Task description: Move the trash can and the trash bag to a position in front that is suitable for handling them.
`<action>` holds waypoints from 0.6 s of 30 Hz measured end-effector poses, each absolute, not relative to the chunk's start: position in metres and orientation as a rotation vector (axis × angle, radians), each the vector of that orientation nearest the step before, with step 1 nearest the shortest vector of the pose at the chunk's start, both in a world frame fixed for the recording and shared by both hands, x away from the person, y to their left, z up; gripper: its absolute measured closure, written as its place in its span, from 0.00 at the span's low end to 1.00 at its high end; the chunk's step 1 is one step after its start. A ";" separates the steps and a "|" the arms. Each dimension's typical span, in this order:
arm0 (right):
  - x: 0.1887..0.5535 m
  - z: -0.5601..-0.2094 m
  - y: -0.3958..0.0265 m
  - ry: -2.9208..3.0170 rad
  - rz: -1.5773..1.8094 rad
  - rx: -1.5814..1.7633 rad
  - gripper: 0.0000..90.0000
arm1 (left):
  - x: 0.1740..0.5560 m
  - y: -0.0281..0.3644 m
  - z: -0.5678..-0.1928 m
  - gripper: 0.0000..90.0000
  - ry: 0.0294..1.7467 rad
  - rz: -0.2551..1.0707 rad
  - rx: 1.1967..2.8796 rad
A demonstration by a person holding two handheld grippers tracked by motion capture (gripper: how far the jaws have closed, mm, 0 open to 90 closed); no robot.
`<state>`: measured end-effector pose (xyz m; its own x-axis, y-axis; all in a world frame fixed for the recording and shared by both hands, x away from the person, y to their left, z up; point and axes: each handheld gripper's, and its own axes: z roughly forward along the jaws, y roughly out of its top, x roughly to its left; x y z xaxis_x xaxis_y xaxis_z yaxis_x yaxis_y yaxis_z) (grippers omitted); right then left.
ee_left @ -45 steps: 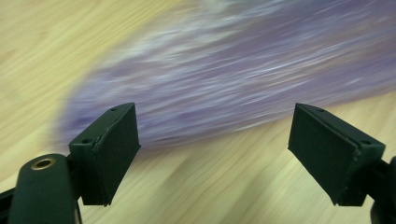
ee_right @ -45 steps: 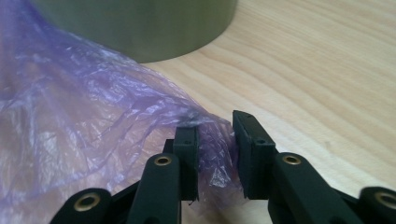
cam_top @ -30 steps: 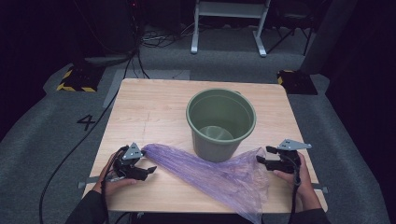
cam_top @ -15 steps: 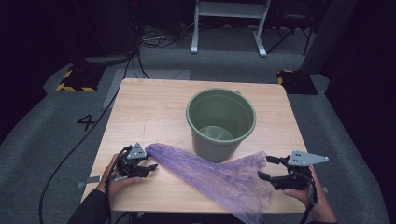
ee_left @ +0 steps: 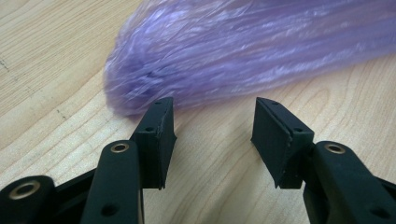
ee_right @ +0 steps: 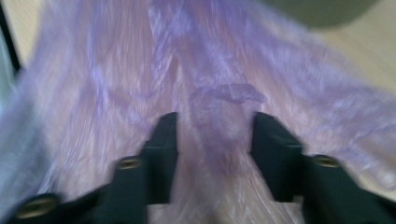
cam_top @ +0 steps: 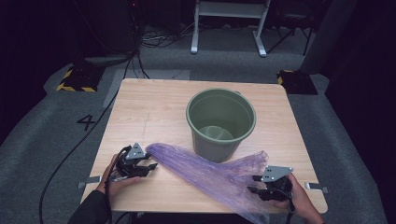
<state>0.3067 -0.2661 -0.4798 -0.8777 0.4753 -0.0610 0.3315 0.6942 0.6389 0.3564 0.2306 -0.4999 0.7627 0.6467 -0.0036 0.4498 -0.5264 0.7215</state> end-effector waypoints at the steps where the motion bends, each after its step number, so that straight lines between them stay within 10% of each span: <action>1: 0.310 -0.484 -0.270 2.676 0.945 0.662 0.74 | 0.356 0.231 -0.500 0.53 0.818 0.345 2.213; 8: 0.330 -0.483 -0.292 2.510 0.989 0.739 0.86 | 0.356 0.227 -0.502 0.27 0.815 0.322 2.214; 18: 0.378 -0.481 -0.310 2.356 0.846 0.822 0.88 | 0.353 0.215 -0.496 0.24 0.760 0.240 2.176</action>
<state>0.3780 -0.3096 -0.4813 -0.6919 0.6788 -0.2459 0.3673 0.6242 0.6896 0.3534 0.2146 -0.4963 0.8014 0.5930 -0.0777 0.4410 -0.4982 0.7465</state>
